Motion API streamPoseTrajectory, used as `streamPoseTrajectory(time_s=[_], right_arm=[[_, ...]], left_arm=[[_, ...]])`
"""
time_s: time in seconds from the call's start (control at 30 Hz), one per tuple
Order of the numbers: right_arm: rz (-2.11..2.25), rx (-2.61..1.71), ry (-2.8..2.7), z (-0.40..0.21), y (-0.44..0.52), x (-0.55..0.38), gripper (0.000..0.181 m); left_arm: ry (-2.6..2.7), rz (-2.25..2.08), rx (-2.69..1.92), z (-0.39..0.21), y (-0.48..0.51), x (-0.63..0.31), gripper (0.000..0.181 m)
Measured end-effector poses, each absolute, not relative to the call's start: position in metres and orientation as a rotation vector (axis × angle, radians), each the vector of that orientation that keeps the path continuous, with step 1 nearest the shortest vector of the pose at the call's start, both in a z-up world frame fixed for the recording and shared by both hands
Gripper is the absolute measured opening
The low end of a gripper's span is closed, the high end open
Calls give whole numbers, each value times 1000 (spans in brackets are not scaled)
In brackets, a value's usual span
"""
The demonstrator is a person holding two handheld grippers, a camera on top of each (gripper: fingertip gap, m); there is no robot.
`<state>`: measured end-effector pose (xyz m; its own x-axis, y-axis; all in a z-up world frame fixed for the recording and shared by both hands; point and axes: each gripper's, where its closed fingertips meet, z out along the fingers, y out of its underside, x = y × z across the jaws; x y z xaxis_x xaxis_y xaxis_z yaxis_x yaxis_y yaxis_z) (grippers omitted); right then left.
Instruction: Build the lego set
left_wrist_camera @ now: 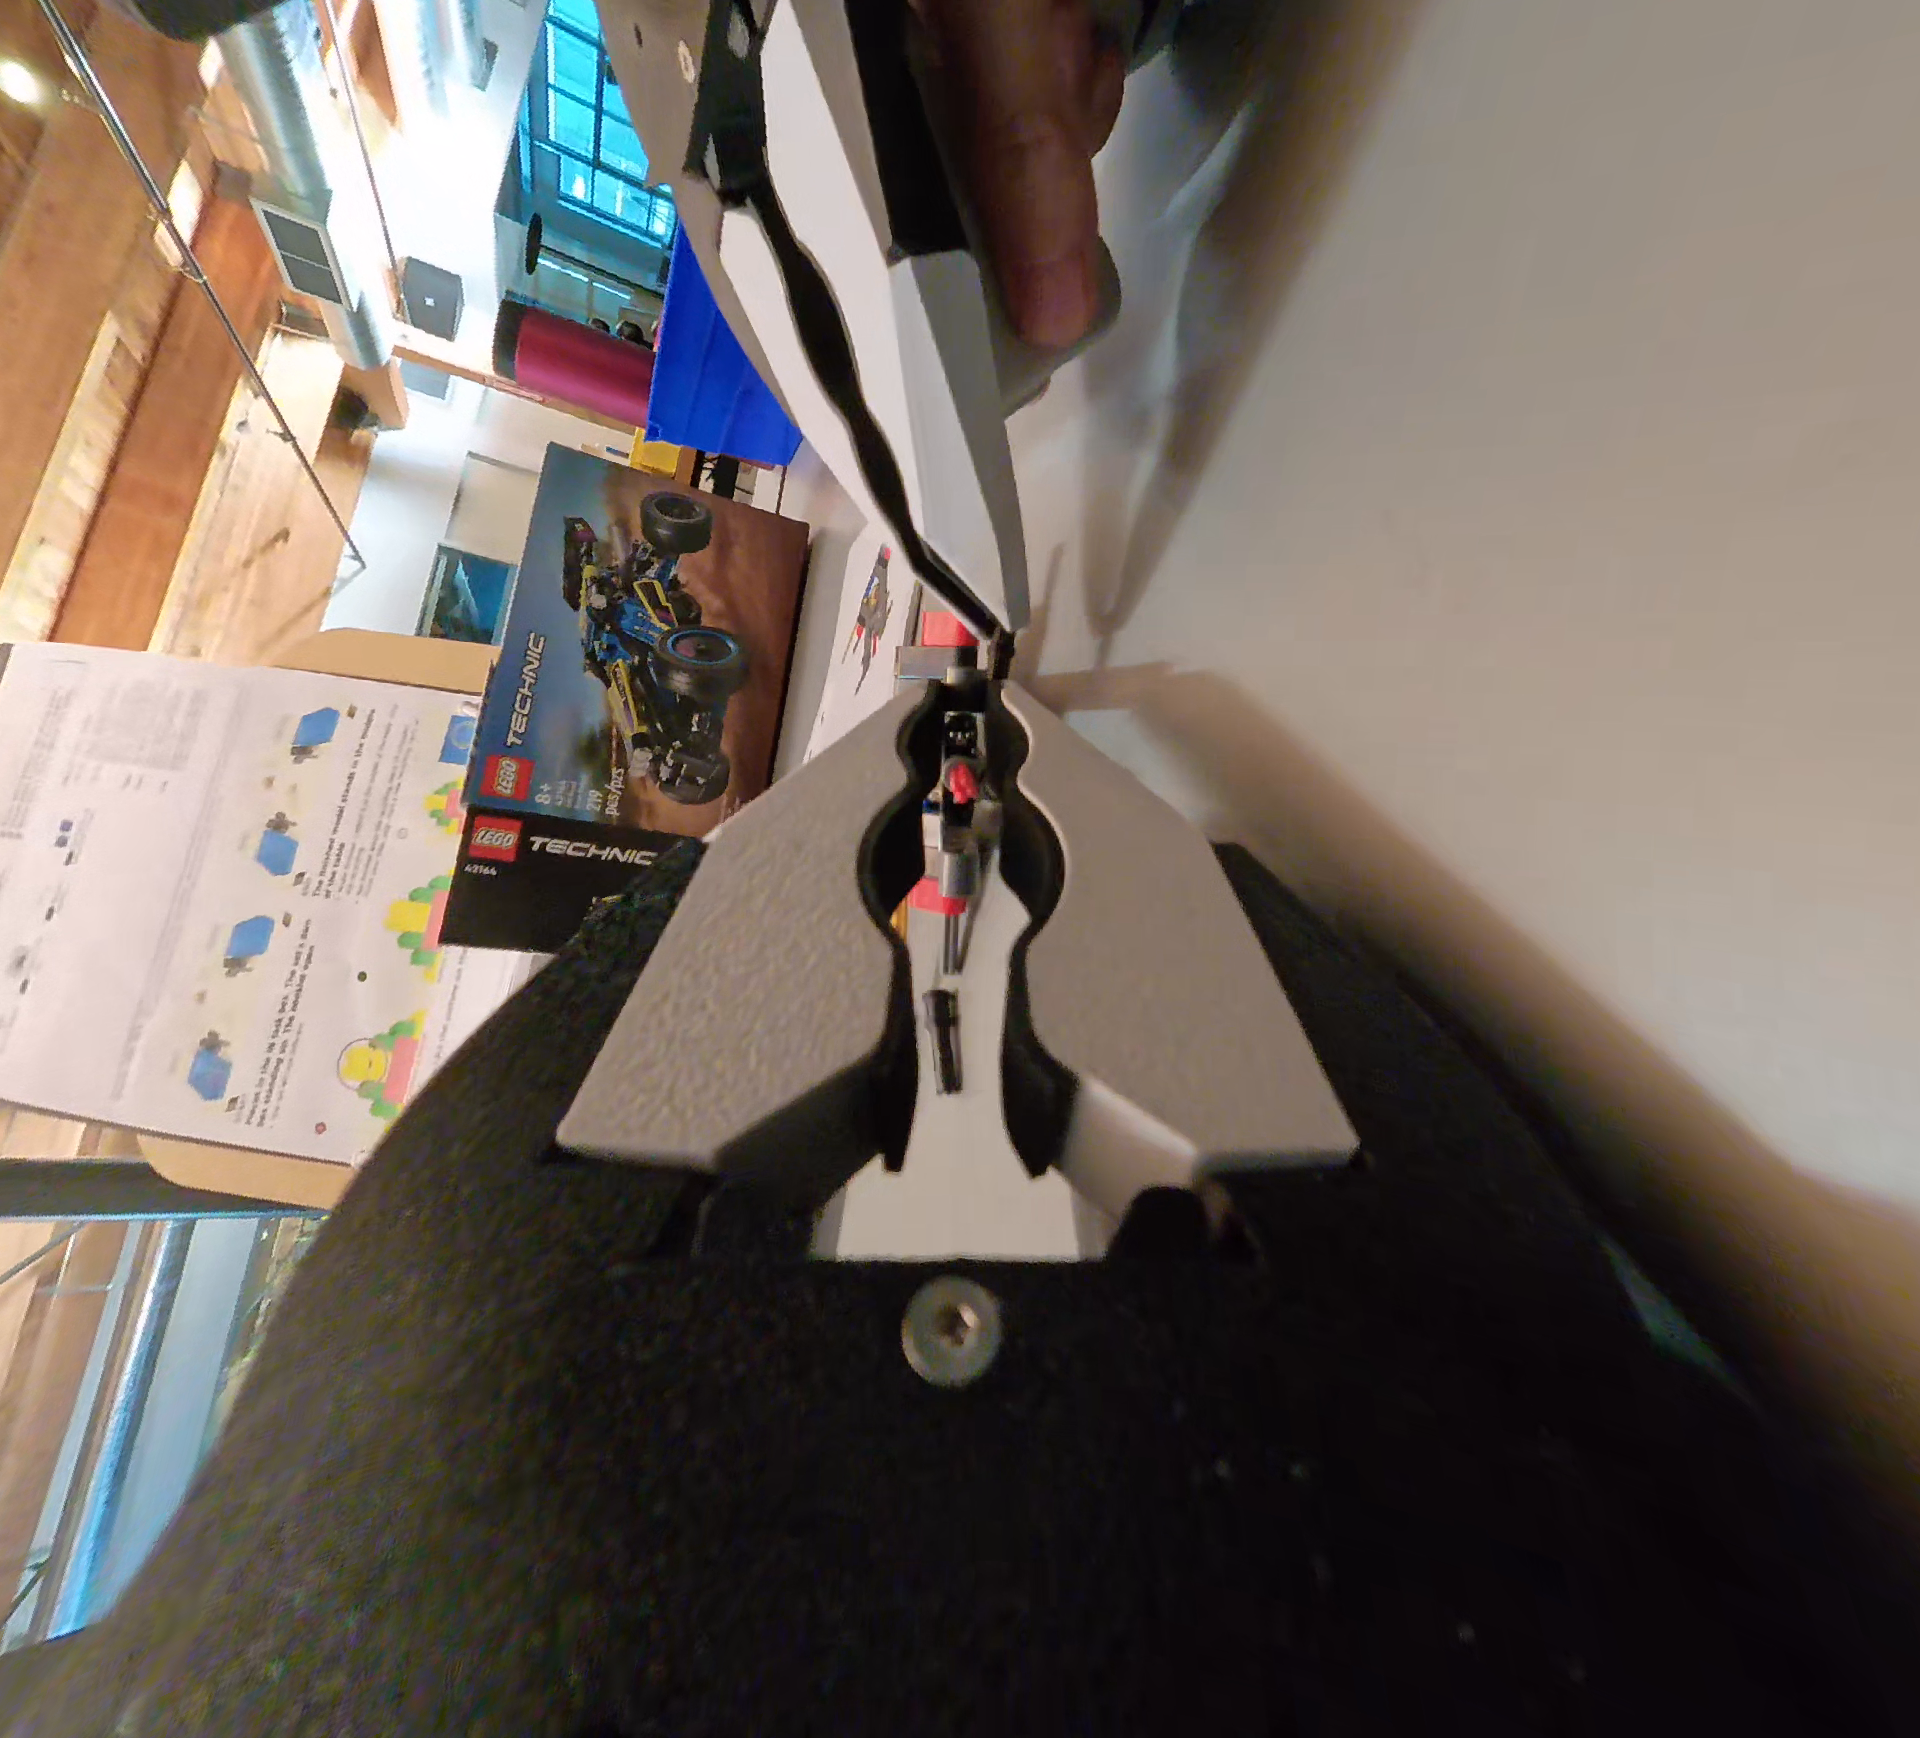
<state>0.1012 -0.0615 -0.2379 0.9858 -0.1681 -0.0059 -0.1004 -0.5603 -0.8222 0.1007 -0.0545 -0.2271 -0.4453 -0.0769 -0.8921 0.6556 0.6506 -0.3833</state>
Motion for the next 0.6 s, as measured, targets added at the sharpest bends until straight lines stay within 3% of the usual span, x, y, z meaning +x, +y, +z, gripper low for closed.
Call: streamPoseTrajectory(time_s=[0.6], right_arm=[[-162, -2150, 125, -234, -57, 101, 2]], left_arm=[[1908, -1017, 484, -227, -51, 99, 5]])
